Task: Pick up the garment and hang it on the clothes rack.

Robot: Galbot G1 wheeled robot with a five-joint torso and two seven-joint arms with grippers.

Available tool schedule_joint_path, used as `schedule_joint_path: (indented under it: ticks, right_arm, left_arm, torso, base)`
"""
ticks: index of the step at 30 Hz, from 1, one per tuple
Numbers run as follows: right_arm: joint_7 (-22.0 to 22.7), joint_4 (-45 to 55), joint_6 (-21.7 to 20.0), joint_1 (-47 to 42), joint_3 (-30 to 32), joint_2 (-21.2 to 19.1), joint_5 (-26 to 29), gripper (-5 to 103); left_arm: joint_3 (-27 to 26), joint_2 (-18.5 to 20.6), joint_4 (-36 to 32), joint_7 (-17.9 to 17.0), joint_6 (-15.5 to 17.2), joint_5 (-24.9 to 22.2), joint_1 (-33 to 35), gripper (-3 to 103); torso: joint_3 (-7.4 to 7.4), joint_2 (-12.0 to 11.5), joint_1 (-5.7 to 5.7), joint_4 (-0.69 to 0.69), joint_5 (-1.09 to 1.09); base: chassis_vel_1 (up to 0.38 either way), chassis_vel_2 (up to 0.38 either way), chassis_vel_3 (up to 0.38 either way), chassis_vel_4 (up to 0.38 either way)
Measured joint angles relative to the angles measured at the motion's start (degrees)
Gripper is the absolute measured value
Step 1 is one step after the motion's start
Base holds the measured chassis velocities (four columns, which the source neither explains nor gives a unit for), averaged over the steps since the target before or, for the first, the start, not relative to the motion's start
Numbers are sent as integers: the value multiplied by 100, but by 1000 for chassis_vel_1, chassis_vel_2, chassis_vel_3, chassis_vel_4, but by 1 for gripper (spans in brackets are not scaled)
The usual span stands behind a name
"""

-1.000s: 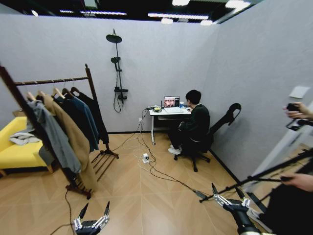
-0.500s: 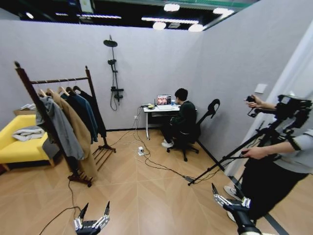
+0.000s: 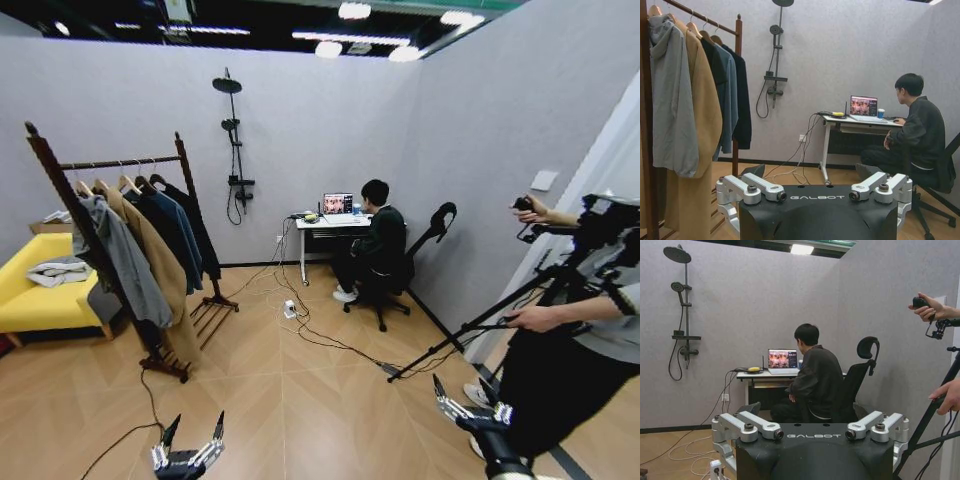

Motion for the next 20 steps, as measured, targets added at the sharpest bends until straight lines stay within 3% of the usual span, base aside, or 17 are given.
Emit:
schedule_joint_path:
  ticks: [20]
  right_arm:
    - [0,0,0,0,0,0,0,100]
  left_arm:
    - [0,0,0,0,0,0,0,100]
  torso:
    - [0,-1,2,0,0]
  base:
    - [0,0,0,0]
